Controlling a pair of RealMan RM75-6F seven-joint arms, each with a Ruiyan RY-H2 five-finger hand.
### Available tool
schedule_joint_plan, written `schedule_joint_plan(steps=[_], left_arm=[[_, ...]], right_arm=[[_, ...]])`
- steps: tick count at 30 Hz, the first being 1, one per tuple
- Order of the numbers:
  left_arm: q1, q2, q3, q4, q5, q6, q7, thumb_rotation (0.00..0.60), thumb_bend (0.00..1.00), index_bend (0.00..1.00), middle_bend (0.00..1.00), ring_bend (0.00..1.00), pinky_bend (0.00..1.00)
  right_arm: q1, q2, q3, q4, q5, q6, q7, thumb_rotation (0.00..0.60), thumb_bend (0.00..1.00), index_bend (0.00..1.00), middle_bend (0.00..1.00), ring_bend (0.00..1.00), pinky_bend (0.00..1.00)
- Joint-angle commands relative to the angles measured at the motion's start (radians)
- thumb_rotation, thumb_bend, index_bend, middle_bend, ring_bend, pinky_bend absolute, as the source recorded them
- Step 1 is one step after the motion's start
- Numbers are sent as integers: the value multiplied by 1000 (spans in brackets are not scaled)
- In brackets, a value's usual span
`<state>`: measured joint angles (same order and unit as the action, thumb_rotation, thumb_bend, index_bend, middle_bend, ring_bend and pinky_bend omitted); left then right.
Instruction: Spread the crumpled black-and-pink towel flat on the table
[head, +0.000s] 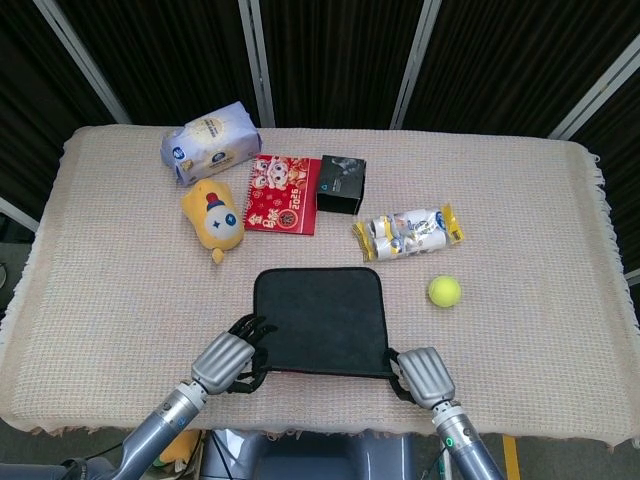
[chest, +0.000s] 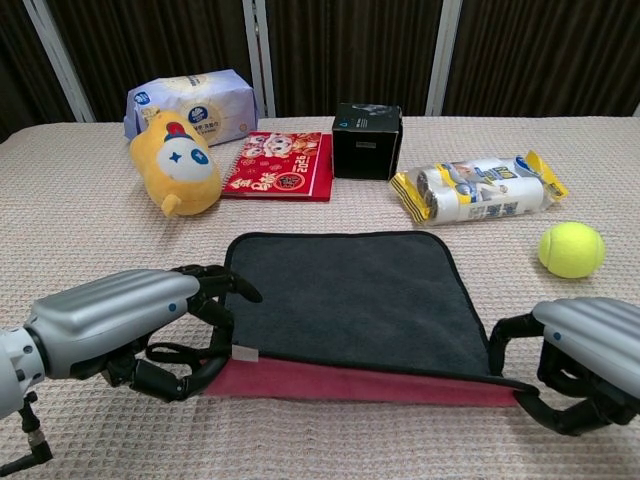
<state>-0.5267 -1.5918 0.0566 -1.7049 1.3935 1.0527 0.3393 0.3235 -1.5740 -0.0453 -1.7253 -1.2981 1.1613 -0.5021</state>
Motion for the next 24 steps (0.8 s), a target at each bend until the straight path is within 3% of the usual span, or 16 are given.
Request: schedule_joint_plan(steps=[1,13,18,24], left_arm=[[1,0,1,0,-1,-3,3,600,463,524,98,0,0],[2,11,-2,-14,-10,-13,13,600,263,324,71,0,0],[5,27,-6,-29,-11,-8,10,600,181,282,62,0,0],[11,53,-5,-55,-7,-2,-4,600,154,240,50,0,0]], right_arm=[[1,2,-1,-3,11,-7,-8,600,639,322,1000,1000,938],[12,23,-12,-33,72,-37,-86,600,491,34,1000,1000,907],[12,29,-15,-55,78,-27,-111,600,440,0,1000,1000,904],[9,44,-22,-95,53,-1,-134,600,412,0,1000,1000,904]])
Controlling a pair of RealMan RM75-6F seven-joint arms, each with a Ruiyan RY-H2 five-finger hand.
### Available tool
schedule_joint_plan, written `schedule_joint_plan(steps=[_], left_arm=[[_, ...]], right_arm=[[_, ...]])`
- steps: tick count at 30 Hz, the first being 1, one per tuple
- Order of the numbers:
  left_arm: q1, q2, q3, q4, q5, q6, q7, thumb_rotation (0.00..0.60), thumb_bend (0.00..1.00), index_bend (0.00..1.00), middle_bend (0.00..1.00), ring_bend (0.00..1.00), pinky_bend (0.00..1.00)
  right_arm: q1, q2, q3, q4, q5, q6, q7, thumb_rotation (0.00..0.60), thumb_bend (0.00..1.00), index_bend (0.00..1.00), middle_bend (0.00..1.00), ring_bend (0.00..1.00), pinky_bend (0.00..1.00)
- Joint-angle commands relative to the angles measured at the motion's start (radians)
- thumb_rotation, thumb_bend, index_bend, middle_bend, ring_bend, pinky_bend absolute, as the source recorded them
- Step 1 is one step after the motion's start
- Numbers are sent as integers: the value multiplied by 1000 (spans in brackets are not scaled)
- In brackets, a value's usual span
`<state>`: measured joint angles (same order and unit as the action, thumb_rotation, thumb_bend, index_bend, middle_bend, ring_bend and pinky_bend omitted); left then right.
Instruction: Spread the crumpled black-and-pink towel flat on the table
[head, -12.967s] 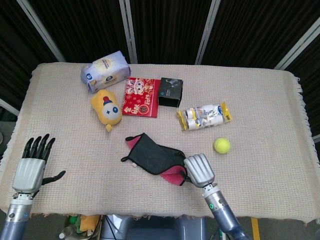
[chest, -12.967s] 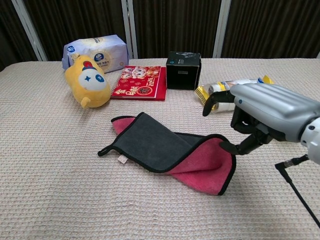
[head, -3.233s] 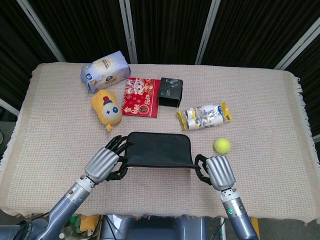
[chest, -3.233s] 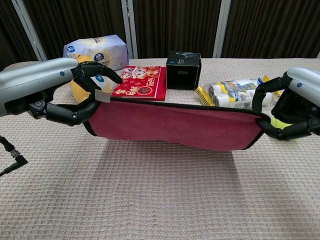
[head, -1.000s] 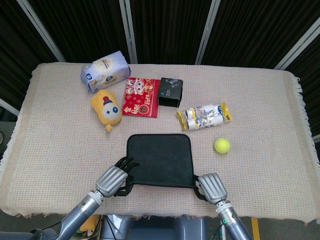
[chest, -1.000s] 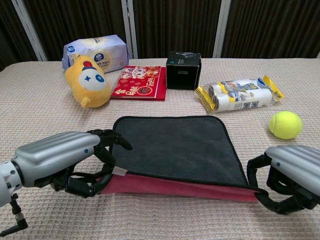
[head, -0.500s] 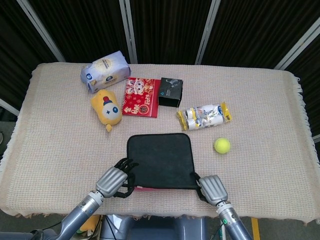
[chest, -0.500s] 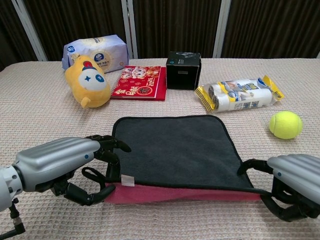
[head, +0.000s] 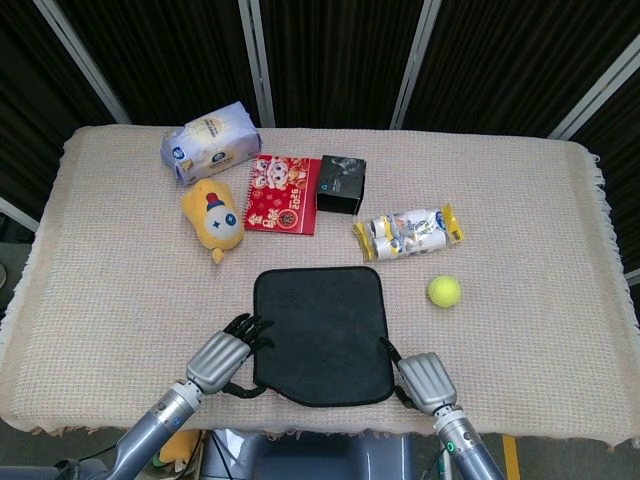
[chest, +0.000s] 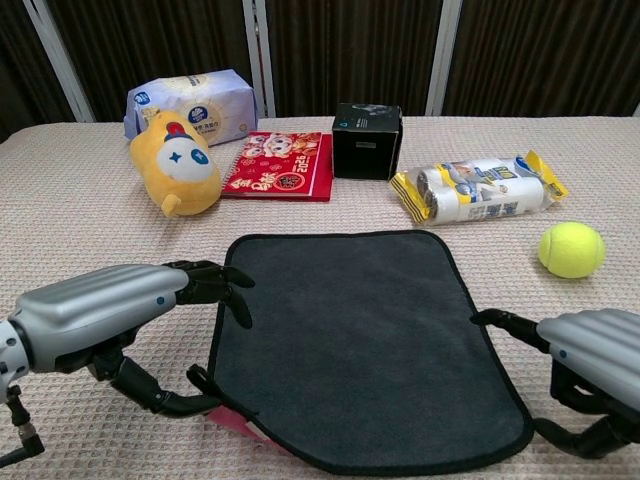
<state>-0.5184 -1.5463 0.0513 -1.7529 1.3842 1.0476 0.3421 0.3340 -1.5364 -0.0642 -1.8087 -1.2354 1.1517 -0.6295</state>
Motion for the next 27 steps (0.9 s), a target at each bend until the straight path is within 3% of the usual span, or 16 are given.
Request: schedule_joint_plan(steps=[1,21,24,27], left_arm=[[5,13,0,-14,3,6,-14,600,153,236,48,0,0],[70,149,35,-119,74,88,-138,600,103,161,26,0,0],[80,165,48,-126,93,97,-154,600,104,153,26,0,0],[93,181,58,-128,118,115,-166,600,107,122,16,0,0]], right_arm=[[-2,10,-4,-18,-15,14,-10,600,409,0,1000,1000,903],[-43,106,-30,-126,-128,112,9,600,396,0,972,972,851],[-51,115,-38,-125,-147,117,25,600,396,0,922,928,823],[-58,117,-46,-117,-174,124,43,600,396,0,746,776,749]])
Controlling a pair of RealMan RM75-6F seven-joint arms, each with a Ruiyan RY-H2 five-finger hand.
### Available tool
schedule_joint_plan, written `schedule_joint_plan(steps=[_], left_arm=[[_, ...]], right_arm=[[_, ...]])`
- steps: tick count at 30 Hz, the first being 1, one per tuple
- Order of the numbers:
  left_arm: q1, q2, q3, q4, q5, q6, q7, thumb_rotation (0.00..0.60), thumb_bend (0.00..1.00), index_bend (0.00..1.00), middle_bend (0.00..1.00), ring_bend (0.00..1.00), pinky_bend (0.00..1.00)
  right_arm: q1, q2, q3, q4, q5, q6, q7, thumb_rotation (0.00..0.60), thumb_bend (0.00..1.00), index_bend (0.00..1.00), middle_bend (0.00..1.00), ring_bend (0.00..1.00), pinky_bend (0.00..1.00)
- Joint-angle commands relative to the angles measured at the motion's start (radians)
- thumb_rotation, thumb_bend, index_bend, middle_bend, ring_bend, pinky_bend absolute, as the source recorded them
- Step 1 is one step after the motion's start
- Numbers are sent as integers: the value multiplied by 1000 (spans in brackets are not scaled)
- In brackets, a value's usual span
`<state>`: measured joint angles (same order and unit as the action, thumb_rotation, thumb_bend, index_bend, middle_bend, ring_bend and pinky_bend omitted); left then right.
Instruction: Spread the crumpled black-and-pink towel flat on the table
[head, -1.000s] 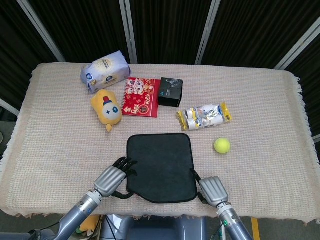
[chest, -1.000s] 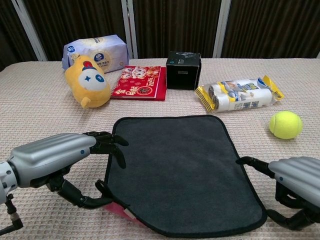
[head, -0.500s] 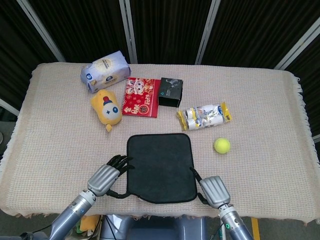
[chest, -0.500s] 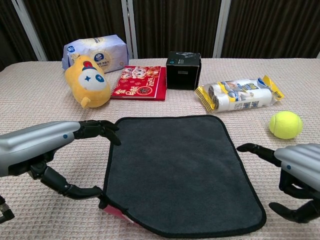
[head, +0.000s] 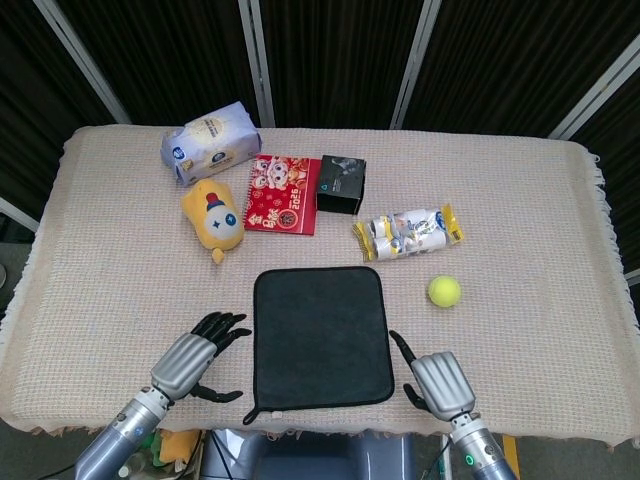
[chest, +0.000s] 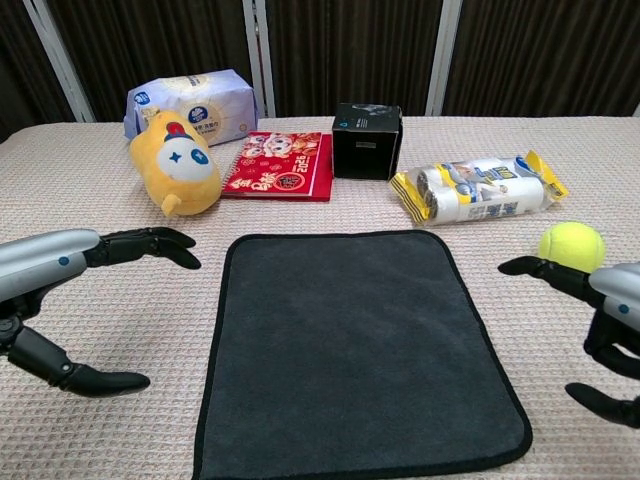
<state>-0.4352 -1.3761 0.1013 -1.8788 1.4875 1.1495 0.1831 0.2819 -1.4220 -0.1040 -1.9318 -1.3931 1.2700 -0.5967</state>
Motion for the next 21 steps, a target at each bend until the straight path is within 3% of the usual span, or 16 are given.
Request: schedule_joint_plan(steps=[1,4,10,12,16,21], left_arm=[[16,17,10,0,26,27,-5,600,107,109,11,0,0],[49,25,14,21,60,92,22,600,105,53,0,0,0],[144,18,11,94,100,255,143,600,81,1,0,0,0],[174,12,11,122,108,301,147,600,70,0,0,0,0],[217,13,8,182,101,353,111,600,46,0,0,0,0],[251,24,-2,244,101,394,80,600,20,0,0,0,0]], right_arm=[[-8,2,-8,14,-34,11,17,600,396,0,657,694,687],[-19,0,-15,59,-110,46,52,600,396,0,467,491,492],[-66,3,-13,190,-213,161,104,600,396,0,202,143,102],[-84,14,-13,224,-229,194,134,600,396,0,114,56,28],[-119,38,-5,291,-239,256,177,600,394,0,4,0,0],[-157,57,11,362,-223,303,255,600,387,0,0,0,0]])
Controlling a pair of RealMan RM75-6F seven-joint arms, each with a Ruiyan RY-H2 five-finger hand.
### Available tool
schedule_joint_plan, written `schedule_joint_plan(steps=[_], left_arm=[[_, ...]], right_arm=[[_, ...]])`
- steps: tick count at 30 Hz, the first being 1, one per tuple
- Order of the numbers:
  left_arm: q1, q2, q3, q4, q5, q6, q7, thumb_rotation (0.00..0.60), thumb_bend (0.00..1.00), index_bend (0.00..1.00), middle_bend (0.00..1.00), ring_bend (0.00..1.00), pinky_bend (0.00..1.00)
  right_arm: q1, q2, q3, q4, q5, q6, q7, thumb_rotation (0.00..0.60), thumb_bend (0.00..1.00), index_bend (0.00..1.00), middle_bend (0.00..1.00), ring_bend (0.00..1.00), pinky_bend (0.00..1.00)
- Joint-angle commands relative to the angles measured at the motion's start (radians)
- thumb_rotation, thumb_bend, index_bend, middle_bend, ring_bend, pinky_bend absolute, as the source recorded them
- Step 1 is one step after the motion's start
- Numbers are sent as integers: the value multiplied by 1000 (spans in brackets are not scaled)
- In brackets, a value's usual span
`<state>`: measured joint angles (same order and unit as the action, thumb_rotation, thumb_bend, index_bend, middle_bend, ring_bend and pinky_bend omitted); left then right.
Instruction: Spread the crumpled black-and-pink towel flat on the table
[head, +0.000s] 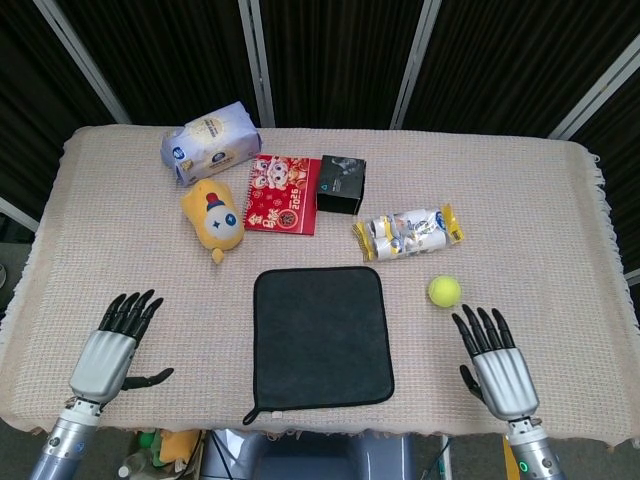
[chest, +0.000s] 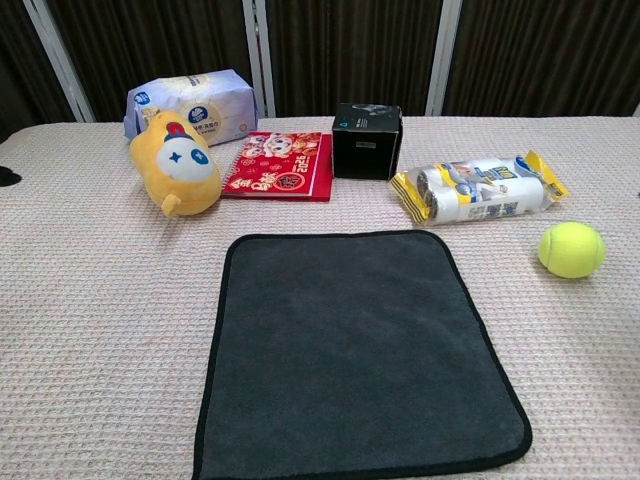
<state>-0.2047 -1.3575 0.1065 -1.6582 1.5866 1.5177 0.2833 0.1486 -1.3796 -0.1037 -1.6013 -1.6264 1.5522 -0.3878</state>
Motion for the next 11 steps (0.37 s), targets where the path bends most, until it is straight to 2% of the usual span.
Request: schedule_joint_plan(steps=[1,11], left_arm=[[29,11,-8,36,2,37,-32,600,10,0,0,0,0],[106,41,-25,187,-12,123,-164,600,0,0,0,0,0]], right_arm=[[-30,19,15,44,15,28,67,600,386,0,0,0,0],[-100,40,48,153,3,149,241,600,379,0,0,0,0]])
